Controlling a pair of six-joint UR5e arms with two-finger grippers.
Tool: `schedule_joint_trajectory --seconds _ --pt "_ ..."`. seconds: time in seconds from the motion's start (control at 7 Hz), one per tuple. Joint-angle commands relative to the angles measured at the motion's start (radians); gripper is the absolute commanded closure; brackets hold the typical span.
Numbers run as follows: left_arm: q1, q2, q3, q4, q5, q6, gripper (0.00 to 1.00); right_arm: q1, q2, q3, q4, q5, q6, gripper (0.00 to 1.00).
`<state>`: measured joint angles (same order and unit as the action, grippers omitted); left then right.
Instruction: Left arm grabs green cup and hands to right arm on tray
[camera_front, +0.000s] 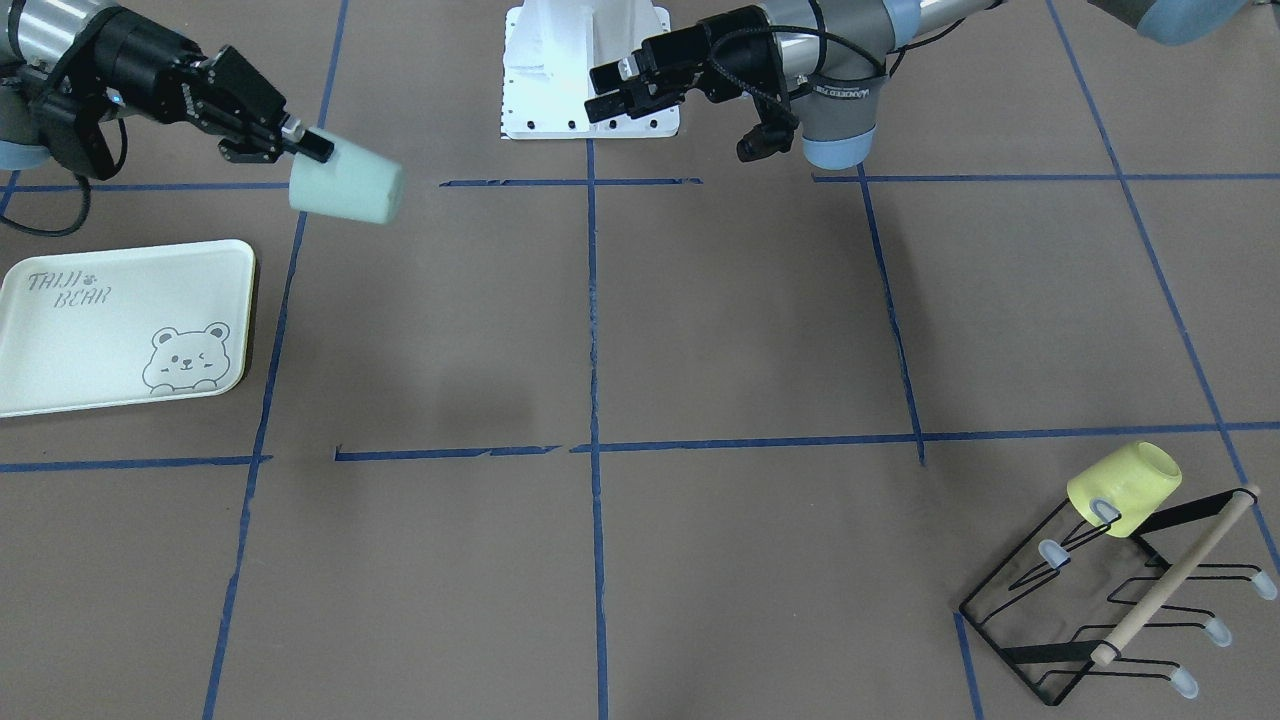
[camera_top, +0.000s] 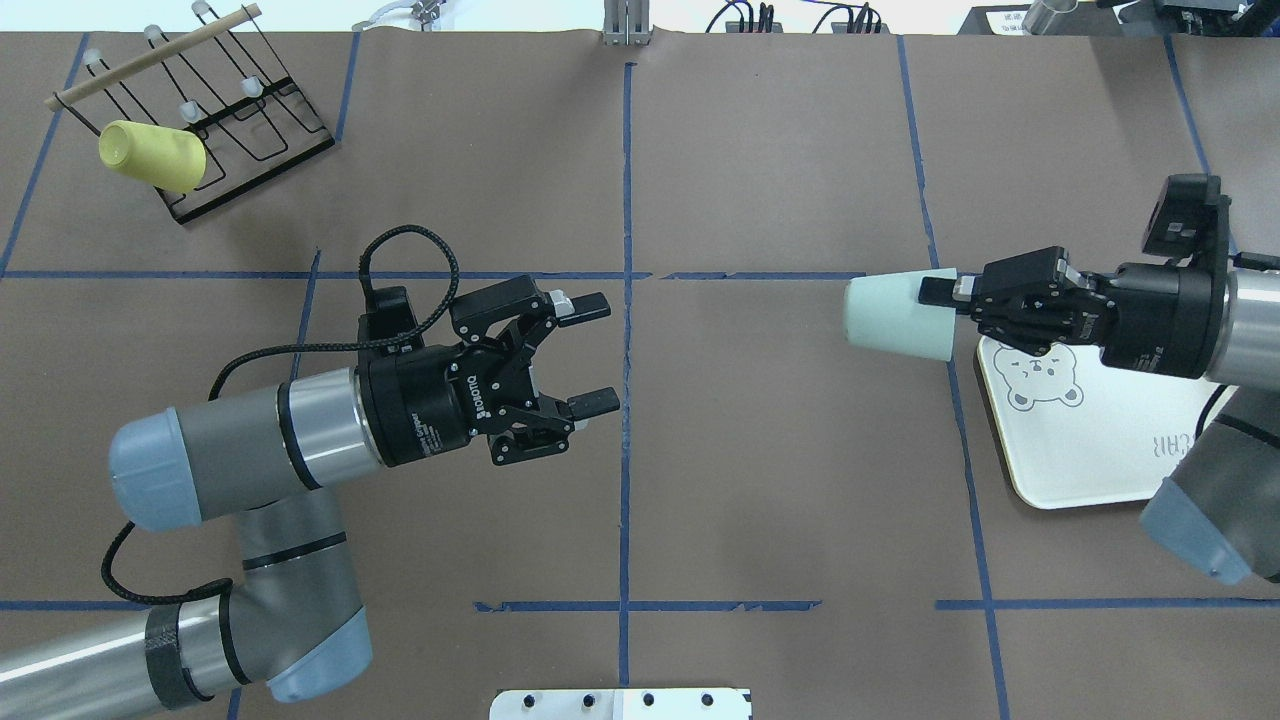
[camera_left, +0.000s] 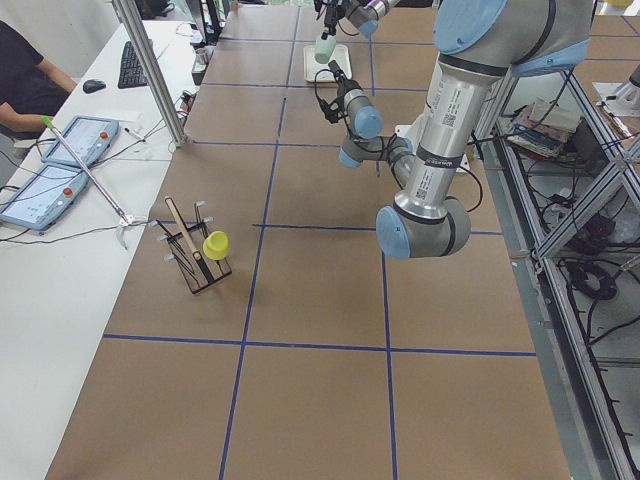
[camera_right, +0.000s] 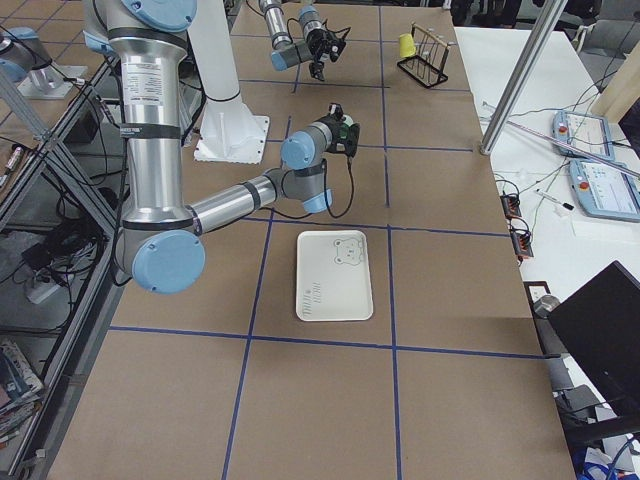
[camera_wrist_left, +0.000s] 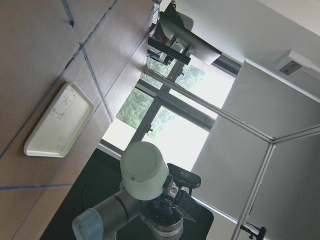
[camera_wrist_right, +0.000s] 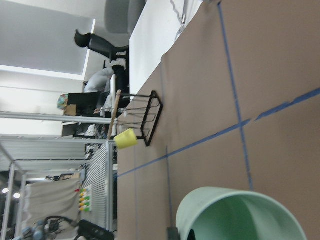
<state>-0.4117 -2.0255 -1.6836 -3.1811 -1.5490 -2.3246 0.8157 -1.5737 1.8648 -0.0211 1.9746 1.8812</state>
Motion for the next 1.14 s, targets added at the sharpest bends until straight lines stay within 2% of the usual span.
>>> schedule_joint_trajectory --seconds 0.0,0.14,0.29,0.43,0.57,0.71,1.0 --pt "-0.047 0.001 -0.010 0.204 0.001 0.001 0.00 0.154 -0.051 0.004 -0.268 0.143 -0.179 1.00" --pt "-0.064 0.001 -0.010 0.287 0.001 0.002 0.00 0.225 -0.092 0.005 -0.381 0.217 -0.355 1.00" --pt "-0.085 0.001 -0.011 0.352 -0.002 0.028 0.00 0.250 -0.110 0.007 -0.498 0.220 -0.496 1.00" --pt "-0.085 0.002 -0.013 0.442 -0.008 0.185 0.00 0.272 -0.147 0.008 -0.605 0.221 -0.706 1.00" --pt "-0.088 -0.001 -0.018 0.549 -0.010 0.241 0.00 0.283 -0.179 0.010 -0.743 0.216 -0.973 1.00" --pt "-0.101 -0.002 -0.022 0.611 -0.010 0.245 0.00 0.284 -0.178 0.019 -0.914 0.208 -1.174 1.00" --pt "-0.113 -0.002 -0.025 0.633 -0.010 0.263 0.00 0.208 -0.157 0.120 -1.307 0.134 -1.324 1.00"
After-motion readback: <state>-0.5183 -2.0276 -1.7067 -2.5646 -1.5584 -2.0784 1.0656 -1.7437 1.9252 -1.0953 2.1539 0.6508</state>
